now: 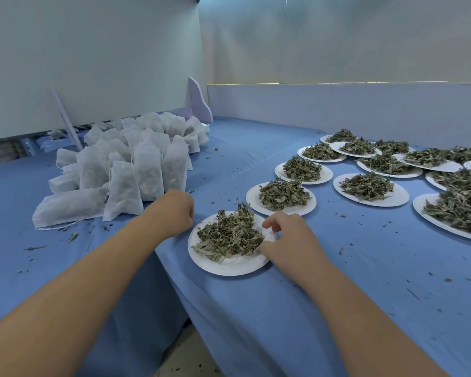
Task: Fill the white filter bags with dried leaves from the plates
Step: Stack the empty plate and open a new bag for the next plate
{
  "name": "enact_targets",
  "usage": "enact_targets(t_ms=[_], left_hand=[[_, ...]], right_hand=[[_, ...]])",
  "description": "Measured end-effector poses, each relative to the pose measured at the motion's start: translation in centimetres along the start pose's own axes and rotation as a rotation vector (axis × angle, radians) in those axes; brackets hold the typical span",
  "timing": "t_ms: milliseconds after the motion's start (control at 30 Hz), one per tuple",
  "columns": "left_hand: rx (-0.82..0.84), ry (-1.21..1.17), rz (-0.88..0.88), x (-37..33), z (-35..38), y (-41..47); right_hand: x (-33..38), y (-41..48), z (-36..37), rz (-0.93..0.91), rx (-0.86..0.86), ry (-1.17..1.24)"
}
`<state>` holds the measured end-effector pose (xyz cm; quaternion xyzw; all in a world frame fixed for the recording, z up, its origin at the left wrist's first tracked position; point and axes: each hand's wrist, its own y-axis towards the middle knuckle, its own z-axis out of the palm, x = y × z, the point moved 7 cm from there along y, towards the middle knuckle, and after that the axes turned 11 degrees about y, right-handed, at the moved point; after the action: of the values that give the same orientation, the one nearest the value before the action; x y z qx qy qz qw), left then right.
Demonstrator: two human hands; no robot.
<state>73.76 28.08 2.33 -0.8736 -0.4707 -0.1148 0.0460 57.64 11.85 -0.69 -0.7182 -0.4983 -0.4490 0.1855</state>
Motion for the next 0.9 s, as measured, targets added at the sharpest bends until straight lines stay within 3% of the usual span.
enact_targets(t_ms=[133, 267, 367, 567, 767, 900], left_hand=[[-0.075, -0.145, -0.036, 0.5, -0.4, -0.5], [-0.227, -0.549, -0.053, 0.7, -2.1, -1.4], [-0.193, -0.752, 0.041, -0.4, -2.9, -2.0], [-0.162, -0.759, 0.107, -1.3, -3.0, -2.6], [-0.2, -0.799, -0.095, 1.1, -1.7, -2.7], [0.061, -0.658, -0.219, 1.8, 0.5, -3.1]], right_hand=[[0.0, -0.1, 0.0, 0.002, 0.003, 0.004], [0.1, 0.0, 0.0, 0.002, 0.01, 0.005], [0.1, 0.0, -0.1, 0.002, 0.013, 0.005], [0.3, -0.1, -0.1, 0.001, 0.017, -0.003], [0.2, 0.0, -0.6, 0.067, -0.038, -0.103], [0.1, 0.0, -1.5, 0.106, -0.087, -0.241]])
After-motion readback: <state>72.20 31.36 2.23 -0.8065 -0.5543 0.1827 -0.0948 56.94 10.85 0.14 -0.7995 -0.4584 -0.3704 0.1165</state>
